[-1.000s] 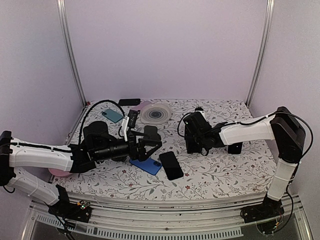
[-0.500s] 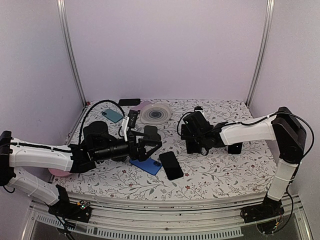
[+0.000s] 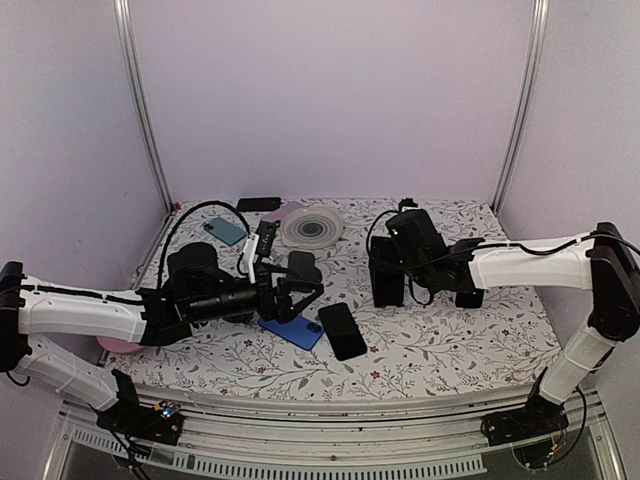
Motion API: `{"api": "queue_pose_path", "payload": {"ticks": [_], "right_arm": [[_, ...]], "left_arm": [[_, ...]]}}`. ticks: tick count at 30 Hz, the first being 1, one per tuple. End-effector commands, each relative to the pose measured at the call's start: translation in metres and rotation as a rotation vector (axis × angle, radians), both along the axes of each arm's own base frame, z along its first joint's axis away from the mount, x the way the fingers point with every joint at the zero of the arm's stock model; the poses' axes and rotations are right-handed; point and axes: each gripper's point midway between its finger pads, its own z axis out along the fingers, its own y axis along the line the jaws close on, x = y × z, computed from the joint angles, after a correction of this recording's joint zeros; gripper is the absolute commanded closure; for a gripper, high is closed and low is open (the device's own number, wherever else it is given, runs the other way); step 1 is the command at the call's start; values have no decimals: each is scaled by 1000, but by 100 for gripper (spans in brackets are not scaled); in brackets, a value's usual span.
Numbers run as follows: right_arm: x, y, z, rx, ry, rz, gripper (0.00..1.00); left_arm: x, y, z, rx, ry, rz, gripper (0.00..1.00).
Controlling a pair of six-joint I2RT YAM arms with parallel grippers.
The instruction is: Place the phone on the phone stand
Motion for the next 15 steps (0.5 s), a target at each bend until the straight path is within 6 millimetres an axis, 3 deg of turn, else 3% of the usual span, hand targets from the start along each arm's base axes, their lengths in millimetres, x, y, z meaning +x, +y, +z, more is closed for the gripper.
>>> {"api": "queue_pose_path", "payload": {"ticks": [1, 15], "right_arm": [[-17, -6, 18, 27, -11, 48, 1], [-74, -14, 51, 217, -18, 202, 1]], "left_arm": [[9, 2, 7, -11, 9, 45, 3], [43, 33, -25, 165, 127, 318, 3]]}}
